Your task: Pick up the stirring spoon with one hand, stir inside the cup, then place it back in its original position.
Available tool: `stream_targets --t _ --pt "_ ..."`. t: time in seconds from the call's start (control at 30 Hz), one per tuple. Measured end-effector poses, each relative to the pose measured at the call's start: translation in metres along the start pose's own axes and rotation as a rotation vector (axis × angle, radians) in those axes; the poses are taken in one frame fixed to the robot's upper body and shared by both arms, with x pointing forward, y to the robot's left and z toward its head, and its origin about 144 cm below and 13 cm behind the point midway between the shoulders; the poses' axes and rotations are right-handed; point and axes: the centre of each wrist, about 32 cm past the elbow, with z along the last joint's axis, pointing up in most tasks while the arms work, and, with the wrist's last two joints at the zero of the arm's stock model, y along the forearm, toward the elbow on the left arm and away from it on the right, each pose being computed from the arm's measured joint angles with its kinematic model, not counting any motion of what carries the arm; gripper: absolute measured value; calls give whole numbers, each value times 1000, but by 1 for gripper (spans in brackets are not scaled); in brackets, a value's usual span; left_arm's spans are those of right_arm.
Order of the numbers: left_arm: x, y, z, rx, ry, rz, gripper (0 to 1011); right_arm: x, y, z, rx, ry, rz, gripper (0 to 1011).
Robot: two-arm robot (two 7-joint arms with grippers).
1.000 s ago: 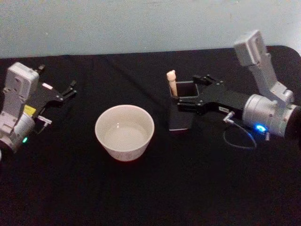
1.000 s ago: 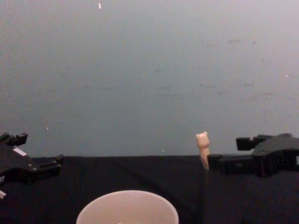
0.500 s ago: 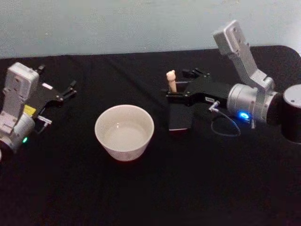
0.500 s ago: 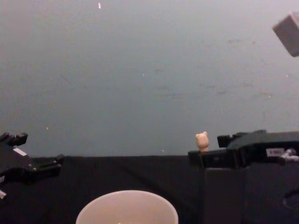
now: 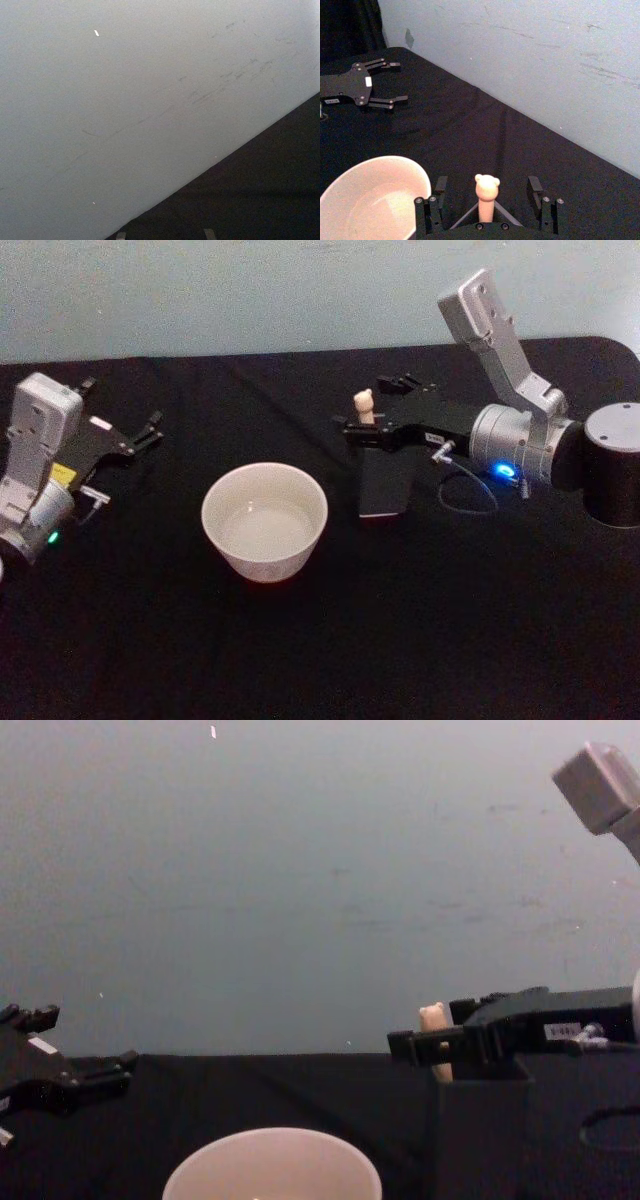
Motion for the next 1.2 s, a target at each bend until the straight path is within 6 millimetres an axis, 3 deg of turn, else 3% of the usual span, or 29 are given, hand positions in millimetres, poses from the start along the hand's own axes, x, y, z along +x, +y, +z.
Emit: stream_targets --t 1.2 --pt "0 0 0 0 0 0 1001 1 11 -4 -23 -5 5 1000"
